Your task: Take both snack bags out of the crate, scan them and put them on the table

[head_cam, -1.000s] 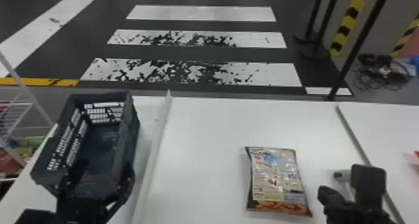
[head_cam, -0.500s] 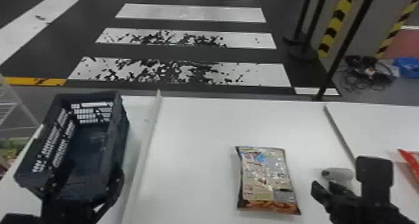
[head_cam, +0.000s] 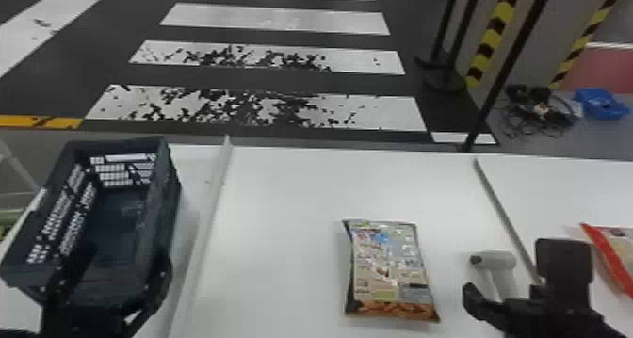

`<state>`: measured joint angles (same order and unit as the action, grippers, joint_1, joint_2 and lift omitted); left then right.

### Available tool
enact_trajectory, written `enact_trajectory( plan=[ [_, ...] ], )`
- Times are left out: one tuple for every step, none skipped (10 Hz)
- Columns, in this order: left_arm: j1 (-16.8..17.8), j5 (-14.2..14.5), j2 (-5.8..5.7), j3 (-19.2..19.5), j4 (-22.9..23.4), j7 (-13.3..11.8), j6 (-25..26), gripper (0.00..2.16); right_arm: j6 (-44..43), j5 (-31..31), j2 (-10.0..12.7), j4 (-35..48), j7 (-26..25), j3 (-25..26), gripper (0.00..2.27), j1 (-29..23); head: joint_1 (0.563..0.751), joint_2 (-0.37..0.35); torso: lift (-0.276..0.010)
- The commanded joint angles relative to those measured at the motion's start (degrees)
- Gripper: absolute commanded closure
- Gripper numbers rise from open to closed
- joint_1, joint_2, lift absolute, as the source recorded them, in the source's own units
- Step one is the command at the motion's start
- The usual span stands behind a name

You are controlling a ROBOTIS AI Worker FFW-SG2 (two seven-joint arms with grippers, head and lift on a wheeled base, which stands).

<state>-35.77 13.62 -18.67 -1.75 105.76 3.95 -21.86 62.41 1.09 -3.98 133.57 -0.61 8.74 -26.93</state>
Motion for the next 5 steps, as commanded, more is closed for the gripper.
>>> enact_trajectory(
  plan=[
    [0.0, 0.0, -0.05, -0.01, -0.02, 0.0, -0.15, 0.07, -1.45, -0.12, -0.67, -1.91, 0.26, 1.1, 0.07, 0.39, 0.695, -0.066, -0.092],
    [0.0, 0.0, -0.14, -0.09, -0.02, 0.0, -0.15, 0.07, -3.73, -0.03, -1.2, -4.29, 1.14, 1.72, 0.08, 1.26, 0.695, -0.073, -0.092],
    [0.0, 0.0, -0.14, -0.09, -0.11, 0.0, 0.02, 0.07, -6.9, 0.5, -1.46, -7.19, 2.28, 2.33, 0.08, 2.14, 0.695, -0.085, -0.092],
    [0.0, 0.0, -0.14, -0.01, -0.29, 0.0, 0.02, 0.07, -7.6, 0.76, -1.46, -9.65, 3.78, 2.77, 0.09, 3.46, 0.695, -0.092, -0.092],
    [0.0, 0.0, -0.14, -0.01, -0.29, 0.0, 0.02, 0.07, -8.13, 0.85, -1.46, -11.76, 4.31, 2.95, 0.09, 4.6, 0.695, -0.095, -0.092]
  ],
)
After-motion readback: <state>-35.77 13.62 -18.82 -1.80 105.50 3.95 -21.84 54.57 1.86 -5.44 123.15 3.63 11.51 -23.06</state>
